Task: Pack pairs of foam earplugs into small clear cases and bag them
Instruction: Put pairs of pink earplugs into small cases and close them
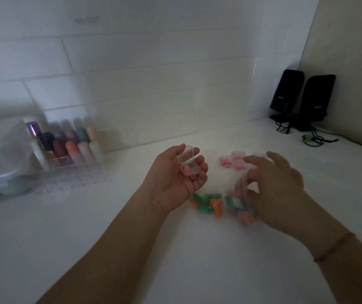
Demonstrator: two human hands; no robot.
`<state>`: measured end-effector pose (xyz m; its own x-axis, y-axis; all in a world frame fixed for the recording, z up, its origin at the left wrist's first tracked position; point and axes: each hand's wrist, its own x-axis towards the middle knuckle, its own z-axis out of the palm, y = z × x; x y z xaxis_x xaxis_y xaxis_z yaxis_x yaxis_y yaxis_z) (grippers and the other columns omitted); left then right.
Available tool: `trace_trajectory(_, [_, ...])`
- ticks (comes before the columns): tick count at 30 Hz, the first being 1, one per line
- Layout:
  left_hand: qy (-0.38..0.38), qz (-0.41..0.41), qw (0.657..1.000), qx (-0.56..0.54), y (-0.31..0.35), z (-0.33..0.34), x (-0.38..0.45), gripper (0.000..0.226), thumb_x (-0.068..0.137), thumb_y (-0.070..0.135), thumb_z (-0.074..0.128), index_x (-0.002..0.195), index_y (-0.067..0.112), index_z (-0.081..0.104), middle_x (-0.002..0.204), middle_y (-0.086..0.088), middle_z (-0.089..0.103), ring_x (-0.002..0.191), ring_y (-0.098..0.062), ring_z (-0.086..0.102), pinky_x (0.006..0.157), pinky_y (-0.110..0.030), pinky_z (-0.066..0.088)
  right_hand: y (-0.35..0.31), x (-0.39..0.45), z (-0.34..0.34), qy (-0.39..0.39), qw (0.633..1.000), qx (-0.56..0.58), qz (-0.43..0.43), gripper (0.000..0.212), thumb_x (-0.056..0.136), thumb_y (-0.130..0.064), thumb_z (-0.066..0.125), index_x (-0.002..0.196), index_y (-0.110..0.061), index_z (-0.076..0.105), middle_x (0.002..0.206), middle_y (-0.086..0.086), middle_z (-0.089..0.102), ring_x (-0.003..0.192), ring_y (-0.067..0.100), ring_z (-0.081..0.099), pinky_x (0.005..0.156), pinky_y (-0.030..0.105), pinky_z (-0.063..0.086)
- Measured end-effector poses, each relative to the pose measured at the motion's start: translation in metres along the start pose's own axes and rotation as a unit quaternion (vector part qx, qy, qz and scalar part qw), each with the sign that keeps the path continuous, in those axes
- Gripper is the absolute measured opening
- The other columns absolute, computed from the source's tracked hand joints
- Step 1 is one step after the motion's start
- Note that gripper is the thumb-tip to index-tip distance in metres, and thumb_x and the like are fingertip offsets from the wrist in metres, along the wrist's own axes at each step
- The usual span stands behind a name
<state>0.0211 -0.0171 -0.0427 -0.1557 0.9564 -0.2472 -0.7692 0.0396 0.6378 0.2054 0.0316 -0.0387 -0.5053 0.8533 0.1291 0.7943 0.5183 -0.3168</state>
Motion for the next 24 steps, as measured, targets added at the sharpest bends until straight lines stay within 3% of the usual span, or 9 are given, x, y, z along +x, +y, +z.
trace_trajectory(3, [0.005, -0.002, 1.000, 0.015, -0.001, 0.001, 0.000, 0.022, 0.092, 0.025, 0.049, 0.102, 0.007, 0.055, 0.078, -0.011, 0.056, 0.059, -0.021, 0.055, 0.060, -0.027, 0.044, 0.003, -0.003, -0.011, -0.044, 0.999, 0.004, -0.002, 0.007, 0.088, -0.029, 0.062, 0.090, -0.033, 0.067, 0.148, -0.023, 0.032, 0.146, 0.015, 0.006, 0.116, 0.052, 0.014])
trace_trajectory(6, [-0.006, 0.004, 1.000, 0.019, -0.002, 0.002, -0.001, 0.022, 0.092, 0.025, 0.049, 0.101, 0.007, 0.056, 0.078, -0.010, 0.056, 0.061, -0.021, 0.054, 0.061, -0.028, 0.044, -0.011, -0.009, -0.001, -0.090, 0.995, -0.021, -0.034, 0.014, 0.092, -0.025, 0.050, 0.088, -0.035, 0.059, 0.150, -0.021, 0.028, 0.146, 0.017, 0.005, 0.116, 0.053, 0.015])
trace_trajectory(8, [-0.024, 0.011, 0.999, 0.020, -0.001, 0.004, -0.002, 0.024, 0.091, 0.027, 0.050, 0.103, 0.007, 0.056, 0.080, -0.011, 0.056, 0.065, -0.021, 0.053, 0.059, -0.027, 0.046, -0.026, -0.015, 0.010, -0.085, 0.995, -0.013, -0.060, 0.020, 0.092, -0.021, 0.045, 0.077, -0.033, 0.051, 0.152, -0.019, 0.026, 0.147, 0.017, 0.003, 0.116, 0.054, 0.012])
trace_trajectory(12, [-0.030, 0.021, 0.999, 0.034, -0.001, 0.006, -0.003, 0.026, 0.092, 0.028, 0.049, 0.104, 0.006, 0.057, 0.080, -0.010, 0.057, 0.066, -0.021, 0.054, 0.059, -0.028, 0.047, -0.044, -0.024, 0.027, -0.047, 0.993, 0.017, -0.107, 0.016, 0.091, -0.021, 0.048, 0.089, -0.033, 0.059, 0.151, -0.017, 0.028, 0.147, 0.016, -0.003, 0.118, 0.050, 0.003])
trace_trajectory(15, [0.001, 0.022, 0.998, 0.055, -0.005, 0.004, -0.001, 0.024, 0.094, 0.028, 0.048, 0.102, 0.006, 0.057, 0.077, -0.010, 0.057, 0.064, -0.020, 0.054, 0.062, -0.030, 0.045, -0.037, -0.019, 0.026, -0.037, 0.992, 0.036, -0.112, 0.016, 0.091, -0.023, 0.053, 0.095, -0.035, 0.063, 0.151, -0.018, 0.027, 0.146, 0.017, -0.001, 0.119, 0.049, 0.006])
trace_trajectory(19, [0.032, 0.011, 0.996, 0.078, -0.010, 0.002, 0.002, 0.023, 0.095, 0.027, 0.047, 0.100, 0.007, 0.056, 0.073, -0.009, 0.056, 0.060, -0.020, 0.052, 0.061, -0.030, 0.042, -0.011, -0.005, 0.000, -0.027, 0.986, 0.119, -0.113, 0.021, 0.086, -0.036, 0.065, 0.067, -0.042, 0.060, 0.143, -0.022, 0.039, 0.142, 0.011, 0.019, 0.118, 0.040, 0.011])
trace_trajectory(22, [0.023, 0.011, 0.997, 0.066, -0.010, 0.004, 0.002, 0.022, 0.095, 0.027, 0.047, 0.096, 0.008, 0.056, 0.072, -0.009, 0.055, 0.056, -0.019, 0.051, 0.061, -0.030, 0.042, 0.007, -0.003, -0.026, -0.022, 0.979, 0.174, -0.107, 0.018, 0.086, -0.034, 0.064, 0.068, -0.038, 0.068, 0.127, -0.025, 0.052, 0.123, 0.000, 0.042, 0.103, 0.028, 0.025])
trace_trajectory(24, [-0.004, 0.017, 0.998, 0.056, -0.012, 0.008, 0.000, 0.022, 0.095, 0.028, 0.047, 0.096, 0.008, 0.056, 0.073, -0.008, 0.055, 0.058, -0.018, 0.052, 0.060, -0.029, 0.044, 0.012, -0.001, -0.033, 0.025, 0.971, 0.224, -0.082, 0.018, 0.087, -0.033, 0.061, 0.071, -0.035, 0.068, 0.119, -0.024, 0.059, 0.109, 0.001, 0.053, 0.091, 0.026, 0.032])
